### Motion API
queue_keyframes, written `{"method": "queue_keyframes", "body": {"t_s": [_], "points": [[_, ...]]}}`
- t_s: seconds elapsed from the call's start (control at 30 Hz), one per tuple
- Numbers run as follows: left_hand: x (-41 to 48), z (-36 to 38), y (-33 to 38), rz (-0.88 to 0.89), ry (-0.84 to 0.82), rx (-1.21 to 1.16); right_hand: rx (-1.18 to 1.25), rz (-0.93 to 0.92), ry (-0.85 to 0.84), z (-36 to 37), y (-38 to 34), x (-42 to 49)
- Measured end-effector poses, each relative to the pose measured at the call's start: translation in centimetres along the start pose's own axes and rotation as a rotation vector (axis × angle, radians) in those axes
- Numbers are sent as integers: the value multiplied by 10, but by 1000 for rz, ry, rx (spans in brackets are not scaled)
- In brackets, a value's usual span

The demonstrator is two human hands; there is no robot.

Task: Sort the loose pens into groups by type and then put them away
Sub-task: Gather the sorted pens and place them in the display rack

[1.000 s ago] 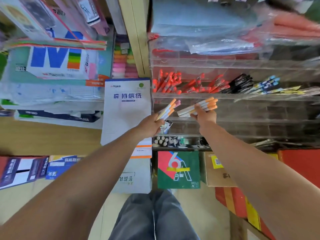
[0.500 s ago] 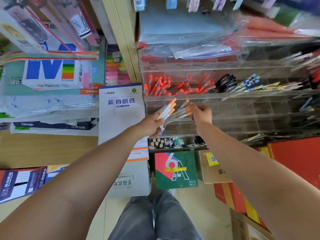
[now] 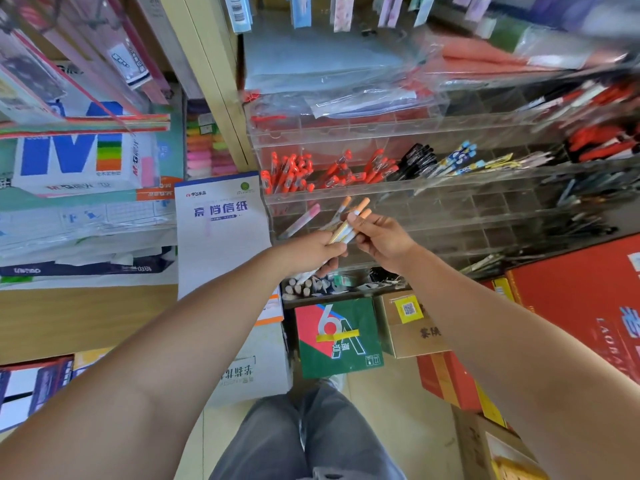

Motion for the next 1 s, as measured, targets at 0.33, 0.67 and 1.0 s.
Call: {"method": "queue_keyframes", "body": {"t_s": [0.33,0.67,1.0], "points": [[17,-34,-35,-44,96,882,128,-157,509,-56,-34,-5],[26,-19,-70,-75,51,1001,-83,-121,514,-30,0,43],[21,-20,-67,-100,59,888,-545,-127,458,-31,2,43]]}}
Point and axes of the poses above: each hand's wrist, its own x-axis towards the middle knuckle, its own z-axis out of the palm, y = z × x, the point moved 9 cm from there along x, towards the middle knuckle, and after that the axes turned 10 degrees about z, right-handed, at the moved point
